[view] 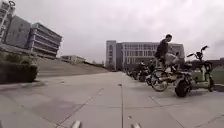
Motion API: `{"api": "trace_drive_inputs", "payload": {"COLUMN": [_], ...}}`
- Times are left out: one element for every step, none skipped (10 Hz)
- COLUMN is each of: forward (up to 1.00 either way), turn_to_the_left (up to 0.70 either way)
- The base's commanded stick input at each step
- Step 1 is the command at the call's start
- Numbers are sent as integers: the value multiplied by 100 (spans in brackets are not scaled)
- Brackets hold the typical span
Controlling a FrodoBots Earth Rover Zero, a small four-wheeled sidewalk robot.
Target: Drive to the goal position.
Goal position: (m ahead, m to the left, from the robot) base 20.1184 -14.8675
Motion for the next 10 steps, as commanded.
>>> {"api": "trace_drive_inputs", "payload": {"forward": [70, 70, 70, 70, 70, 70, 70, 70, 70, 70], "turn_to_the_left": [0, 0, 0, 0, -35, -8, 0, 0, 0, 0]}}
